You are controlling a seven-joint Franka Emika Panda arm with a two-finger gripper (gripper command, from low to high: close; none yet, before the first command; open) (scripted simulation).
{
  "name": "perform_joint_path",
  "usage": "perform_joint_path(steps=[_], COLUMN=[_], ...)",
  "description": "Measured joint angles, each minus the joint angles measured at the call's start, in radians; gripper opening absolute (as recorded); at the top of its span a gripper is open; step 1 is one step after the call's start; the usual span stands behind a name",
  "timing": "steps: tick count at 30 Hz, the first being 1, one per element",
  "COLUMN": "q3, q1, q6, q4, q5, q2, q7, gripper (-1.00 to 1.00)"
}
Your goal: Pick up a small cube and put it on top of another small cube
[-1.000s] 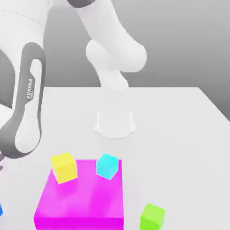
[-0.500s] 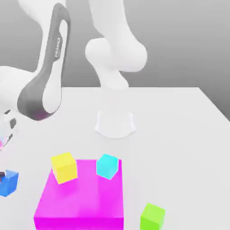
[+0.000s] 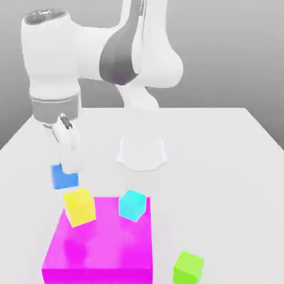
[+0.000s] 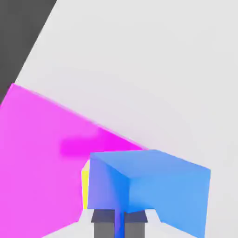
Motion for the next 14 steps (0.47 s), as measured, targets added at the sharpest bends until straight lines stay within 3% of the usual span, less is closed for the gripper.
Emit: perform_joint_path(steps=[2, 3, 10, 14], q3=[0.001, 0.001, 0.002, 0.001], q1=[0.001, 0.001, 0.001, 0.001], q6=[0.078, 0.118, 0.126, -0.018], q4=[-0.021, -0.03, -0.032, -0.002], q5=[-0.002, -0.003, -0.003, 0.004], q2=[0.057, 0.088, 0.094, -0.02], q7=[-0.003, -0.003, -0.003, -0.008], gripper=[-1.0, 1.0, 1.0, 1.0])
